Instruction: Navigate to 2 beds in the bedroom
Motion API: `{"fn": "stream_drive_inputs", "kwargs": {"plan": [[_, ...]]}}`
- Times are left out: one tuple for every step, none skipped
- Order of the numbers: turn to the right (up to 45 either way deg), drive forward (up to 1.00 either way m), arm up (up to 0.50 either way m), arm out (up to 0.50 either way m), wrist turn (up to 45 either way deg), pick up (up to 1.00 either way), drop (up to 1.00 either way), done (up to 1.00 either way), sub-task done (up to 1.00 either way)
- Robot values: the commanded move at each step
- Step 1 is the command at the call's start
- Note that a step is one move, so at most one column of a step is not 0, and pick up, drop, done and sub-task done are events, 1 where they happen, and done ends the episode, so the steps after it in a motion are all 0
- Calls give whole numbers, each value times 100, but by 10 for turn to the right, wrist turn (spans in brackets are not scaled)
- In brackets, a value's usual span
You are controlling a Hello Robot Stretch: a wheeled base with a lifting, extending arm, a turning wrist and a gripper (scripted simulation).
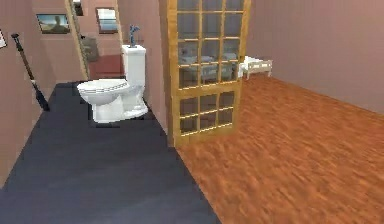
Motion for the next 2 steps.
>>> {"fn": "stream_drive_inputs", "kwargs": {"plan": [[0, 10, 0, 0, 0, 0, 0, 0, 0], [-450, 0, 0, 0, 0, 0, 0, 0, 0]]}}
